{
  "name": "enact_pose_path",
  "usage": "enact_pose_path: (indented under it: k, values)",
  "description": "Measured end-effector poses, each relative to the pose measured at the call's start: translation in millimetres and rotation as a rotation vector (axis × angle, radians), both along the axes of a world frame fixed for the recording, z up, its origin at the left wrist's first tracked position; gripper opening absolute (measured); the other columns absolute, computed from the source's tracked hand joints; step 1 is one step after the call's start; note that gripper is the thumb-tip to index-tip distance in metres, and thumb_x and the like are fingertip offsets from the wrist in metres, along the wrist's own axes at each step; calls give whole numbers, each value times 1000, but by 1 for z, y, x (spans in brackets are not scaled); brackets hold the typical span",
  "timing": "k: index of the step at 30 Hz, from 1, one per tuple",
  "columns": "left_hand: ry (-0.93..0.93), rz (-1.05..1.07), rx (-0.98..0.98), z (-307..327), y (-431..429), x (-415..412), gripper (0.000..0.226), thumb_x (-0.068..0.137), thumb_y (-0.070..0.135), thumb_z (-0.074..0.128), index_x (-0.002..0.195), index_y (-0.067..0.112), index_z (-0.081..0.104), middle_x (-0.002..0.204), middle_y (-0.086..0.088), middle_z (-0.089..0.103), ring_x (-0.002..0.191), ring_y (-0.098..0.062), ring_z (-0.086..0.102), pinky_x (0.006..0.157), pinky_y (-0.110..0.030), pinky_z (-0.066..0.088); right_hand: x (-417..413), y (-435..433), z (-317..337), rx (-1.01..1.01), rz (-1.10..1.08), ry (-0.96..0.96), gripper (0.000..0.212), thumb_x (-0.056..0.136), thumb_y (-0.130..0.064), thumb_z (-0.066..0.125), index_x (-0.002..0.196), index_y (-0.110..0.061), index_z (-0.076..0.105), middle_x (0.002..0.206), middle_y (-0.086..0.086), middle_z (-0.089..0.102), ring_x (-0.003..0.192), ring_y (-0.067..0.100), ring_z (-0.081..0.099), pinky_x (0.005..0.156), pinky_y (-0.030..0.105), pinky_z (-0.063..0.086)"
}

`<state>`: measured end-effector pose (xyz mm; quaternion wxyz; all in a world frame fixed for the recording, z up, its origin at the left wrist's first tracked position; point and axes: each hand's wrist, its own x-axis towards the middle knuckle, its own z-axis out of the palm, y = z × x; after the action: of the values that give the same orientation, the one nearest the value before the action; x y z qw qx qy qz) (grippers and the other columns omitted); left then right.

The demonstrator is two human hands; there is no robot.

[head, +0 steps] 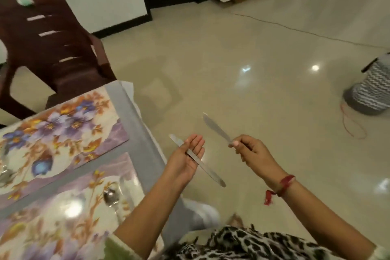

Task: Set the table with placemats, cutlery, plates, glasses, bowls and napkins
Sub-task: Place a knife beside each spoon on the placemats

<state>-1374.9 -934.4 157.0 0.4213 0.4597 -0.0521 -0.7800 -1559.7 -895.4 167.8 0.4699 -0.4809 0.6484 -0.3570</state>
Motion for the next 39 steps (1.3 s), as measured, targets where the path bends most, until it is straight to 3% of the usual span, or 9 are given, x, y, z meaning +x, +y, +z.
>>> enact_pose_path:
  k: [3,7,13,16,21,24,31,34,39]
  values:
    - [13,39,-7,6,-23,-38,32,104,14,29,124,2,52,126,-13,59,107,-21,58,96,-33,41,-48,-20,6,172,50,-211,22,99,-14,41,89,-9,61,67,-2,45,43,7,38,39,18,26]
    - [-15,128,4,15,-46,-50,31,104,14,30,121,3,53,131,-14,56,112,-22,55,97,-33,41,-72,-57,3,312,114,-293,23,97,-12,39,94,-9,62,65,0,42,41,8,24,40,16,16]
    - [-43,374,4,9,-84,-23,30,103,14,31,108,4,59,134,-13,55,104,-21,60,93,-32,43,-49,-137,12,330,329,-294,37,89,7,34,103,-7,65,77,3,41,46,8,32,44,20,25]
    - [-36,540,-7,5,-107,-2,28,103,13,32,104,5,59,138,-13,52,119,-23,54,95,-32,41,-33,-188,14,321,477,-284,32,93,4,42,107,-11,66,76,1,45,56,9,41,53,23,36]
    - [-56,798,-6,4,-157,37,26,102,11,34,118,3,54,142,-14,48,132,-24,44,101,-33,37,1,-287,14,282,650,-241,20,88,-4,60,104,-11,69,71,-6,58,62,7,50,62,19,47]
    - [-44,922,-3,8,-190,67,23,101,10,36,101,4,59,141,-13,48,133,-25,43,102,-31,37,38,-346,22,308,772,-220,16,83,-4,66,97,-9,71,69,-4,61,61,7,52,61,19,47]
    - [-22,1272,-11,26,-243,123,22,101,11,37,103,6,58,140,-12,49,132,-23,45,106,-32,36,149,-456,31,381,927,-282,12,81,-1,67,77,-12,69,69,4,68,57,10,55,58,20,47]
    - [1,1441,-26,22,-249,144,22,100,10,37,100,5,59,140,-14,49,131,-24,46,104,-33,37,205,-486,25,479,1012,-320,6,86,-6,62,85,-8,68,73,5,72,55,6,58,57,18,50]
    - [-1,1741,-18,15,-254,176,22,99,10,38,101,2,58,140,-14,49,132,-24,45,104,-34,36,300,-533,12,650,1200,-275,18,95,-15,50,91,-10,67,78,6,72,54,6,58,52,18,50]
